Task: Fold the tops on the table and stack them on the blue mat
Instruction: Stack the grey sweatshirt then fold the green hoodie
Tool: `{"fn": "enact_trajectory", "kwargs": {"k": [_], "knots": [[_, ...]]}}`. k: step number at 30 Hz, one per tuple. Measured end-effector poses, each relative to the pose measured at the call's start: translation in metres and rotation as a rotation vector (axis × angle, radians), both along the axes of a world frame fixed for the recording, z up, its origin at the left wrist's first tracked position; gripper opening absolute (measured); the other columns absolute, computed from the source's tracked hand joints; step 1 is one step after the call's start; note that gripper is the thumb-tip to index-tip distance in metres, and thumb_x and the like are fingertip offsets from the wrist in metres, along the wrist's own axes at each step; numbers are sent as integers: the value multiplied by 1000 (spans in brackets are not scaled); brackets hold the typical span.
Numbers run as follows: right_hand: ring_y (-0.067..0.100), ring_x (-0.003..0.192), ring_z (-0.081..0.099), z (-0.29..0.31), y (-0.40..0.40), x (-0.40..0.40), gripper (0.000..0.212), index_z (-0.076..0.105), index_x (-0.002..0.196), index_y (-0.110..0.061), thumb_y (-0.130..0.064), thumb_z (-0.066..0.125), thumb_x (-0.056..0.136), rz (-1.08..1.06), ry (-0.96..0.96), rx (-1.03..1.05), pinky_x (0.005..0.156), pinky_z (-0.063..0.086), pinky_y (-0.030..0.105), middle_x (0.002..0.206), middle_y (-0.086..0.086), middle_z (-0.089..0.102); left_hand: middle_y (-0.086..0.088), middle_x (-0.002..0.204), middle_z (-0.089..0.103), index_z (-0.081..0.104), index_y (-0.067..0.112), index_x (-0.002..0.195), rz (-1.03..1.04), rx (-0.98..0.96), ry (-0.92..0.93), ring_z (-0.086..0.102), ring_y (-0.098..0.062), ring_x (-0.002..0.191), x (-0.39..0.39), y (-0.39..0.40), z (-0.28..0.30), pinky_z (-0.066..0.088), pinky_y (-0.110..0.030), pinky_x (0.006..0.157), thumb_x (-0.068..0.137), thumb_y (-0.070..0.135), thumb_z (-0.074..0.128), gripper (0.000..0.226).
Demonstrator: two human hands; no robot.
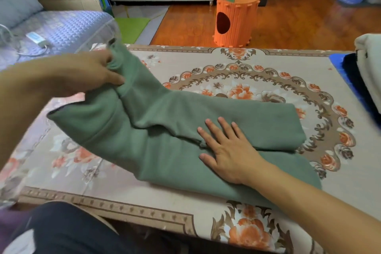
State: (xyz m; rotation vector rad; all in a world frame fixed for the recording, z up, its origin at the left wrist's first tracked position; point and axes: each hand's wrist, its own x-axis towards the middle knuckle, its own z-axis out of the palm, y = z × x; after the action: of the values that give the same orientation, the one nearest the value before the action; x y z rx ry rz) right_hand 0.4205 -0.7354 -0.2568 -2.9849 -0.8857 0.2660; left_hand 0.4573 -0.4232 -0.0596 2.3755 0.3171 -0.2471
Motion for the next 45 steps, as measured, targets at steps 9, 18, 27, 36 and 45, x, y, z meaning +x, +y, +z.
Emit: {"fn": "enact_trajectory", "kwargs": {"k": [9,18,27,36,45], "knots": [[11,146,30,74,-126,39,42,48,146,-37,-45,38,106,-203,293,344,121,20,33,155,-16,41,-13,84,62,56,12,98,-300,12,-122,62,-13,54,-19,-184,18,49,-27,43,85,5,66,17],[5,152,15,3,-178,22,44,61,137,-33,-8,48,103,-371,566,909,125,12,36,162,-14,27,-18,127,47,44,9,126,-534,450,-184,58,-44,108,-29,-337,-112,34,-39,75,94,16,54,34],[11,68,63,42,-162,36,27,67,104,-18,-41,52,101,-774,614,1050,60,43,27,88,-1,69,-11,122,49,43,11,126,-474,552,-321,63,-39,98,-44,-344,-156,34,-38,66,95,27,53,36],[36,118,55,24,-88,26,53,60,119,-8,-55,45,98,-908,184,486,96,45,44,125,16,62,21,133,62,66,28,131,-737,-191,-35,56,5,122,-71,-231,-115,40,-12,105,98,29,62,33],[33,68,58,2,-73,0,25,47,95,-12,-36,47,103,-637,-429,485,60,34,38,76,8,61,8,164,28,26,35,159,-29,-42,-192,26,-12,148,-90,-139,-174,17,-27,116,106,39,43,56]]}}
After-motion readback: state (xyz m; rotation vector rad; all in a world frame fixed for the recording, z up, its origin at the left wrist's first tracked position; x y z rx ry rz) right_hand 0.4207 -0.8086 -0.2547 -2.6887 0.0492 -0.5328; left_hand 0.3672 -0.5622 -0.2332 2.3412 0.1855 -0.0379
